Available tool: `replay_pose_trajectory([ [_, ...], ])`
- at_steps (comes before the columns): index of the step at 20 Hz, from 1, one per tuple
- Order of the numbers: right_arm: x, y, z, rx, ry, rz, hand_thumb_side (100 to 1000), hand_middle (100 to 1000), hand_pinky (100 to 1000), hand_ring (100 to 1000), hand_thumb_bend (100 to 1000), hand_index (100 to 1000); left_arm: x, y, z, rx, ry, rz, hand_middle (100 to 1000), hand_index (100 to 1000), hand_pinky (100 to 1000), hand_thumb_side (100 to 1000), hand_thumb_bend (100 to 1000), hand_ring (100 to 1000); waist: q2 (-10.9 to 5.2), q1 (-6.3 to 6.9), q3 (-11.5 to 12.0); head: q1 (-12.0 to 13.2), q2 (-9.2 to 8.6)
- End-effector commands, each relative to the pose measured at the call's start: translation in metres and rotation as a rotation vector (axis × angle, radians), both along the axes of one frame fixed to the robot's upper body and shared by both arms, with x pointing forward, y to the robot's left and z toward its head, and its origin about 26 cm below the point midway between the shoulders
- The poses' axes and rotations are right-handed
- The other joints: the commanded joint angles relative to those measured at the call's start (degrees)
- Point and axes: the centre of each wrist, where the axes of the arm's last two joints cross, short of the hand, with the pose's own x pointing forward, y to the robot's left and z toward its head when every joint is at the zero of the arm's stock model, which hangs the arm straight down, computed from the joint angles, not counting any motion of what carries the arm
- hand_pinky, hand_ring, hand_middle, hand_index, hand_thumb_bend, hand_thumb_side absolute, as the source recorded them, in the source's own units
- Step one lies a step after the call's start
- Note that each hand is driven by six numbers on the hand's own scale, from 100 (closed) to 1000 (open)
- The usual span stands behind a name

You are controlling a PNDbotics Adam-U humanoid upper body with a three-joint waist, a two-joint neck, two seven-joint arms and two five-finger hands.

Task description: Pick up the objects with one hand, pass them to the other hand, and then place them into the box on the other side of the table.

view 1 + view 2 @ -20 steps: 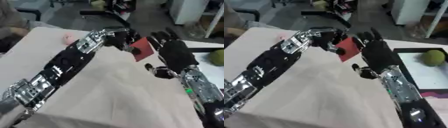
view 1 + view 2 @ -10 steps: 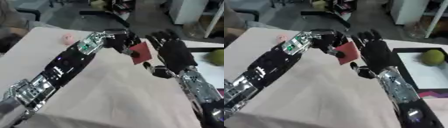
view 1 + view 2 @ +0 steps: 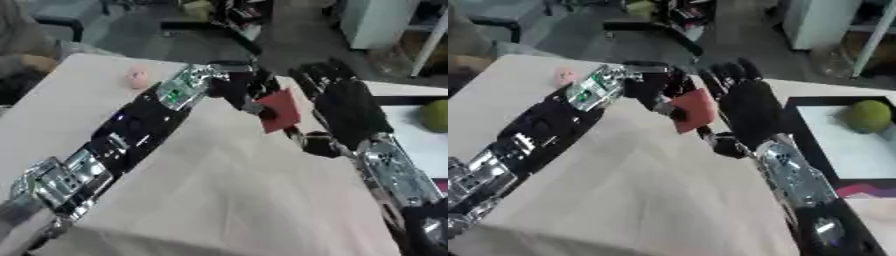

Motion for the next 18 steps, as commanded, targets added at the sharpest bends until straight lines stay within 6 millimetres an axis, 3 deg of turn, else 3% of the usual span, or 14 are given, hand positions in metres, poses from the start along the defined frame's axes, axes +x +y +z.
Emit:
replay_pose_trajectory([
  [1, -0.004, 0.011, 0.015, 0.008, -0.013, 0.06, 386, 826, 939, 844, 489, 917, 0.004, -0.004, 0.013, 0.007, -0.037, -0.019, 431, 496, 662, 195, 541, 462, -0.56, 0.12, -0.12, 0.22, -0.09],
  [10, -0.005, 0.016, 0.015, -0.08, 0.069, 0.121, 354, 848, 984, 854, 429, 874, 0.003, -0.016, 0.018, 0.024, -0.053, -0.087, 432, 497, 664, 196, 534, 463, -0.63, 0.07, -0.02, 0.39, -0.09],
  [12, -0.005, 0.016, 0.016, -0.091, 0.086, 0.127, 308, 849, 986, 854, 356, 847, 0.003, -0.018, 0.019, 0.028, -0.054, -0.102, 433, 498, 664, 197, 532, 463, -0.63, 0.07, 0.0, 0.39, -0.09],
  [13, -0.005, 0.016, 0.016, -0.094, 0.093, 0.127, 229, 848, 985, 852, 241, 823, 0.003, -0.02, 0.019, 0.029, -0.054, -0.109, 433, 498, 664, 197, 532, 463, -0.63, 0.07, 0.0, 0.38, -0.09],
  [15, -0.005, 0.016, 0.017, -0.095, 0.101, 0.123, 126, 843, 981, 848, 100, 780, 0.003, -0.022, 0.021, 0.03, -0.056, -0.124, 433, 499, 665, 199, 530, 463, -0.64, 0.07, 0.02, 0.37, -0.09],
  [18, -0.005, 0.015, 0.018, -0.081, 0.098, 0.109, 100, 828, 968, 835, 100, 648, 0.002, -0.025, 0.023, 0.033, -0.059, -0.144, 435, 500, 666, 198, 533, 465, -0.67, 0.06, 0.03, 0.35, -0.09],
])
